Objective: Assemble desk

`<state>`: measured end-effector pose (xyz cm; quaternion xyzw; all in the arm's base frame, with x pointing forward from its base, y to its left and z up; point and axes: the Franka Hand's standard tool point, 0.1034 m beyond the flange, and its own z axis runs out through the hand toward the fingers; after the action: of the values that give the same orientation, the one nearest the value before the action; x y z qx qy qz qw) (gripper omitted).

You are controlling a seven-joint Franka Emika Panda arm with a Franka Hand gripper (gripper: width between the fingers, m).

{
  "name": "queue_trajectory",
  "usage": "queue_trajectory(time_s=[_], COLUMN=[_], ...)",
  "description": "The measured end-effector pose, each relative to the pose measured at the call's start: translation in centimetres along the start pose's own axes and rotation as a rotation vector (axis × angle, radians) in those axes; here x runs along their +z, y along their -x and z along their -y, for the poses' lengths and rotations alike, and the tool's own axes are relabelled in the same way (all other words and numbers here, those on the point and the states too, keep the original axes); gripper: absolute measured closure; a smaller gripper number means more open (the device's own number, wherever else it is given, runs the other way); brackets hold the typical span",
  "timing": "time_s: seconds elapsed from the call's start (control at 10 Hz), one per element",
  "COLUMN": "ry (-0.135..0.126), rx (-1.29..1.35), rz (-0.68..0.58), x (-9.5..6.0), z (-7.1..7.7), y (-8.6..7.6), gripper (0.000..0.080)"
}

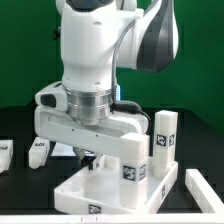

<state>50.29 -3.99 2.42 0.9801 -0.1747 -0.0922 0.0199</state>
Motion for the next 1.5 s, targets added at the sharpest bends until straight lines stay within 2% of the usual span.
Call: queue_trajectory(time_s=[0.2,0.4,0.5,0.7,1.0,1.2,1.3,1.5], ry=[-0.003,-0.022,-0.036,-0.026,-0.026,-0.043,-0.045,-0.035], rx=[-0.169,-0.414,-0.532,-0.633,-0.629,-0.511,-0.497,-0.482], rz=[-0.001,-0.046,-0.059,-0.056,-0.055,-0.033,-0.041,-0.048], x=[-0.2,-1.7,-2.0,-1.8,-1.8,-2.2,-2.1,-1.4], z=[-0.1,0.6,0.9,0.5,0.4,0.7,0.2,-0.3], y=[-0.5,-3.8,-4.4,-4.5,-4.5,-4.2,-4.4,-4.3], gripper=[0.074,0.0751,0.0763,0.0772,0.0798,0.0799,0.0799,0.0799])
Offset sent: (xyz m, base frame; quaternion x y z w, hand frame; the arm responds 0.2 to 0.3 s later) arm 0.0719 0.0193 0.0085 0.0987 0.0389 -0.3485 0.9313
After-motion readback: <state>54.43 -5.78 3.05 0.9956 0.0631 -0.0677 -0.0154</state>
